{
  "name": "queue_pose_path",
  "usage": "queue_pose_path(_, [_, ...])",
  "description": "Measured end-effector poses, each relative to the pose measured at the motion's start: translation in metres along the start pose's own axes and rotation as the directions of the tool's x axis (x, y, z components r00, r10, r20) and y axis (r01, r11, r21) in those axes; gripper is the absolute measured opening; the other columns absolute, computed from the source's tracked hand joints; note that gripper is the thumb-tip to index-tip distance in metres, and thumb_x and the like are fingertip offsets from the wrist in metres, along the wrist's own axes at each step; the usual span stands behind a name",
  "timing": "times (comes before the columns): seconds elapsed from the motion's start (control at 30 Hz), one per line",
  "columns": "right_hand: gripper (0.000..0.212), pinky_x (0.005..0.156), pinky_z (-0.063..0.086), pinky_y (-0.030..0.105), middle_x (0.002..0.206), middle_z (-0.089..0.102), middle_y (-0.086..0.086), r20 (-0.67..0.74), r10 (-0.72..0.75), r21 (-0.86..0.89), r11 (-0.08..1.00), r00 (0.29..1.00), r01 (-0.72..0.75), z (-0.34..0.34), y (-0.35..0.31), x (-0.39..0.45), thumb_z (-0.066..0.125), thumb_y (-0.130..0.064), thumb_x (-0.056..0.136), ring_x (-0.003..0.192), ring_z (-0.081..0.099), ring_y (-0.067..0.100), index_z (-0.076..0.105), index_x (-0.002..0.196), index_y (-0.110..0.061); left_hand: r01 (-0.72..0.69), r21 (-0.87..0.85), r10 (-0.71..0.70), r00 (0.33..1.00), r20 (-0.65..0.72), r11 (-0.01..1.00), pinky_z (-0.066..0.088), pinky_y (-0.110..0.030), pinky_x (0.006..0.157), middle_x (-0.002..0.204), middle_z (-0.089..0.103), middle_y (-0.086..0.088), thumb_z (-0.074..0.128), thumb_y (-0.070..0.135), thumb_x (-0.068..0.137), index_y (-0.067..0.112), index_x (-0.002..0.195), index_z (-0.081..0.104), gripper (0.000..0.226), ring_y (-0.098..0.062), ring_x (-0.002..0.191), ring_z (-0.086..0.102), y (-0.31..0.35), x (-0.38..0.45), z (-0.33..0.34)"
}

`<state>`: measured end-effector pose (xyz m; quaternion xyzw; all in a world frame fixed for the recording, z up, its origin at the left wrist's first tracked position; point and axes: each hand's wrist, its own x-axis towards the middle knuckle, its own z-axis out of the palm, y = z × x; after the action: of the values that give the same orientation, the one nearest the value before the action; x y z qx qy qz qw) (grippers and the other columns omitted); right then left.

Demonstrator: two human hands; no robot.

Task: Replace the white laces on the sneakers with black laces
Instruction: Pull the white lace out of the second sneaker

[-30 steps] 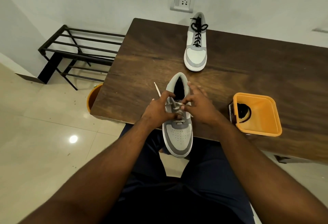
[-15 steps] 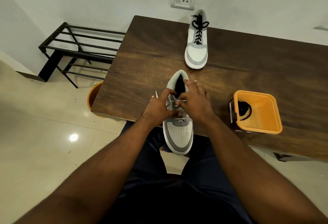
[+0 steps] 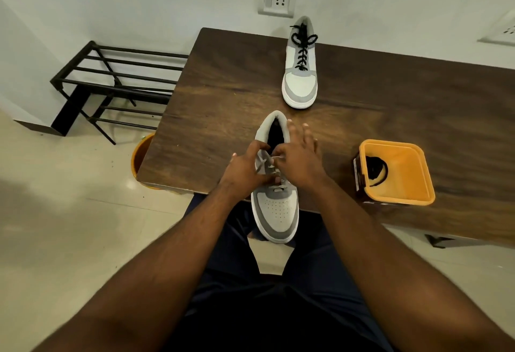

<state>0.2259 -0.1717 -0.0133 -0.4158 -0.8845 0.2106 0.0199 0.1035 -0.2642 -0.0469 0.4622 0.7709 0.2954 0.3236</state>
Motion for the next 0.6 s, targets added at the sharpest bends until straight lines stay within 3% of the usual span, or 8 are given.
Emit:
queue_pose_path(0.07, [0.005,0.116,0.013,0.046,0.161,0.016,-0.003,-0.030,0.015,0.126,0.992,0.999,-0.011,0.003,0.006,0.007,0.066,-0.029,0.087,0.148,0.007,0.027,0.072,0.088,-0.030,0.004,-0.003,-0.004,1.000,0.005,1.000,0.045,-0.049,0.102,0.099,0.063,0.009,0.087,0.045,0.064,0.036,0.122,0.043,0.074,-0.018,0.098,0.063,0.001,-0.001,-0.001])
queue_pose_path(0.13, [0.011,0.112,0.032,0.045,0.151,0.039,0.000,-0.149,0.176,0.464,0.881,0.973,-0.088,-0.004,0.016,0.008,0.070,-0.022,0.084,0.138,0.036,0.024,0.068,0.079,-0.032,0.018,-0.014,-0.018,1.000,0.014,1.000,0.049,-0.046,0.097,0.103,0.065,0.006,0.087,0.047,0.062,0.039,0.120,0.042,0.074,-0.018,0.099,0.062,0.000,-0.001,-0.001])
queue_pose_path(0.2, [0.009,0.095,0.048,0.033,0.126,0.061,0.004,-0.270,0.548,0.813,0.570,0.792,-0.117,-0.022,0.034,0.008,0.066,-0.017,0.087,0.112,0.058,0.018,0.071,0.092,-0.023,0.026,-0.014,-0.026,0.999,0.022,1.000,0.051,-0.045,0.093,0.103,0.065,0.004,0.087,0.048,0.063,0.040,0.120,0.042,0.073,-0.018,0.098,0.061,0.000,-0.001,-0.002])
queue_pose_path(0.27, [0.021,0.085,0.051,0.028,0.110,0.067,0.008,-0.346,0.701,0.863,0.498,0.623,-0.081,-0.043,0.058,0.007,0.065,-0.023,0.085,0.097,0.060,0.018,0.070,0.101,-0.012,0.025,0.000,-0.025,0.999,0.025,1.000,0.048,-0.046,0.097,0.102,0.063,0.006,0.085,0.047,0.066,0.039,0.120,0.042,0.070,-0.019,0.098,0.060,0.002,0.000,-0.002])
queue_pose_path(0.3, [0.029,0.091,0.050,0.032,0.113,0.065,0.009,-0.373,0.678,0.824,0.556,0.633,-0.109,-0.052,0.066,0.007,0.067,-0.028,0.081,0.101,0.060,0.020,0.069,0.105,-0.013,0.021,0.008,-0.022,0.999,0.032,1.000,0.046,-0.048,0.100,0.102,0.062,0.006,0.084,0.046,0.067,0.037,0.120,0.042,0.068,-0.019,0.098,0.060,0.002,0.000,-0.002])
queue_pose_path(0.4, [0.067,0.109,0.035,0.044,0.149,0.036,0.006,-0.291,0.476,0.441,0.837,0.830,-0.325,-0.052,0.068,0.002,0.075,-0.031,0.080,0.134,0.035,0.030,0.045,0.140,-0.028,-0.005,0.004,0.004,0.999,0.050,1.000,0.043,-0.047,0.105,0.125,0.055,0.000,0.078,0.049,0.074,0.032,0.120,0.049,0.057,-0.024,0.117,0.055,0.009,0.002,-0.001])
queue_pose_path(0.47, [0.076,0.108,0.030,0.045,0.154,0.030,0.004,-0.225,0.277,0.229,0.947,0.934,-0.225,-0.040,0.059,-0.003,0.075,-0.027,0.082,0.139,0.029,0.031,0.035,0.147,-0.033,-0.048,0.056,0.047,0.999,0.027,0.997,0.034,-0.047,0.113,0.156,0.025,-0.008,0.070,0.046,0.084,0.027,0.118,0.060,0.040,-0.028,0.142,0.029,0.017,0.006,-0.002])
queue_pose_path(0.6, [0.070,0.097,0.031,0.017,0.137,0.052,0.005,0.076,-0.091,0.336,0.940,0.993,0.060,-0.010,0.046,-0.012,0.074,-0.009,0.079,0.126,0.048,0.018,0.046,0.142,-0.023,-0.023,0.303,-0.002,0.997,0.083,0.953,0.014,-0.064,0.116,0.164,0.001,-0.004,0.056,0.032,0.096,0.027,0.117,0.067,0.025,-0.032,0.150,-0.003,0.039,0.014,-0.003])
